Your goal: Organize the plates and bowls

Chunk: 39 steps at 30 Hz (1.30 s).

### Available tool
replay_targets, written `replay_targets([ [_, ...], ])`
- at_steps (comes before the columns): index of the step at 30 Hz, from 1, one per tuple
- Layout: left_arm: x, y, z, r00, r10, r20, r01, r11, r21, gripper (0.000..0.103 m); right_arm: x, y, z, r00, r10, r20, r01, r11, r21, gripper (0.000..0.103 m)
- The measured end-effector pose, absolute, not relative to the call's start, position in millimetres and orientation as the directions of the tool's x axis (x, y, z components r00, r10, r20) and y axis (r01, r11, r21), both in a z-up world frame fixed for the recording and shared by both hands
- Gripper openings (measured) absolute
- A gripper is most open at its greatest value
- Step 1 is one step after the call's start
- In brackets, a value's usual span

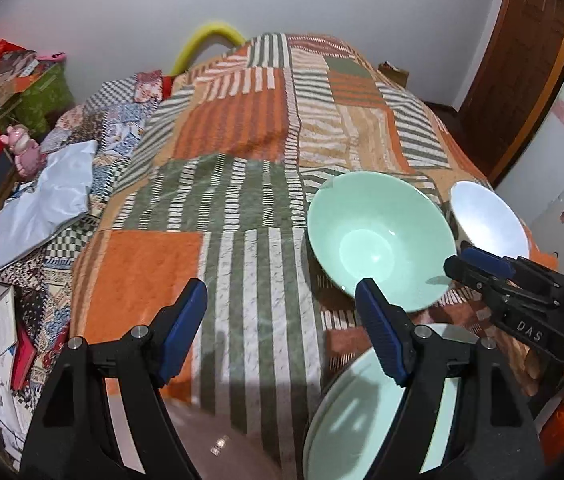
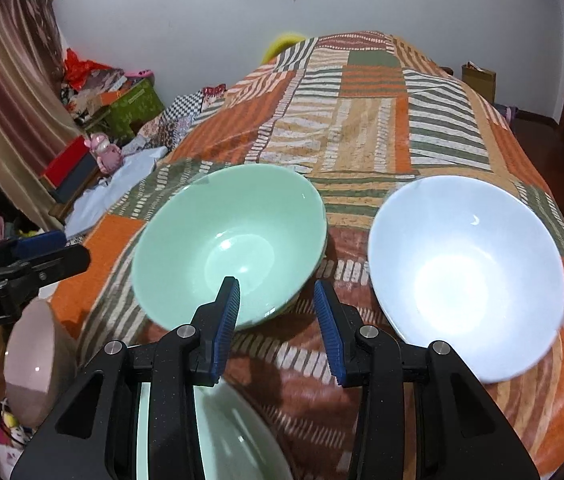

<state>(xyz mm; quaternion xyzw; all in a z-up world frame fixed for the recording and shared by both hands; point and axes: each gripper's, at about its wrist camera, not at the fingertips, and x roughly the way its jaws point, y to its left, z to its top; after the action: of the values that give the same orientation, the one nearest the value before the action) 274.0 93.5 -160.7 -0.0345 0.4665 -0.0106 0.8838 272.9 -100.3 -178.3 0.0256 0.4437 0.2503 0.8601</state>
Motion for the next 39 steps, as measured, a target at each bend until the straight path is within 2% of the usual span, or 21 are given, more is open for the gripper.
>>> replay_targets([
  [11,316,88,-196,0.492,-0.074,-0.867,0.011,0.997,-0.078,0.076,291,-86,-188,0.428,0.432,-0.794,-0.439,0.867,0.236,0.035],
  [15,323,86,-207,0.466,-0.094,-0.88,0.026,0.995,-0.093,0.074,296,-82,-188,0.411,0.452,-0.792,-0.47,0.849,0.24,0.029],
  [17,325,86,-211,0.458,-0.105,-0.883,0.026,0.994,-0.105,0.064,299,-79,-188,0.379,0.489,-0.786,-0.49,0.826,0.277,0.028],
  [19,327,88,-216,0.445,-0.099,-0.89,0.008,0.994,-0.106,0.047,300,-75,-188,0.348,0.519,-0.78,-0.511,0.803,0.306,0.028],
  [22,328,92,-220,0.432,-0.101,-0.896,-0.009,0.993,-0.116,0.033,300,-71,-187,0.341,0.522,-0.781,-0.521,0.797,0.305,0.028],
  [23,328,93,-221,0.433,-0.102,-0.896,-0.013,0.993,-0.119,0.032,300,-72,-187,0.338,0.522,-0.783,-0.51,0.801,0.314,0.028],
  [27,326,96,-220,0.446,-0.104,-0.889,-0.014,0.992,-0.122,0.03,306,-76,-185,0.374,0.486,-0.79,-0.464,0.835,0.295,0.028],
  [39,324,81,-216,0.465,-0.091,-0.881,0.033,0.996,-0.085,0.029,312,-62,-191,0.354,0.474,-0.806,-0.496,0.826,0.268,0.025],
])
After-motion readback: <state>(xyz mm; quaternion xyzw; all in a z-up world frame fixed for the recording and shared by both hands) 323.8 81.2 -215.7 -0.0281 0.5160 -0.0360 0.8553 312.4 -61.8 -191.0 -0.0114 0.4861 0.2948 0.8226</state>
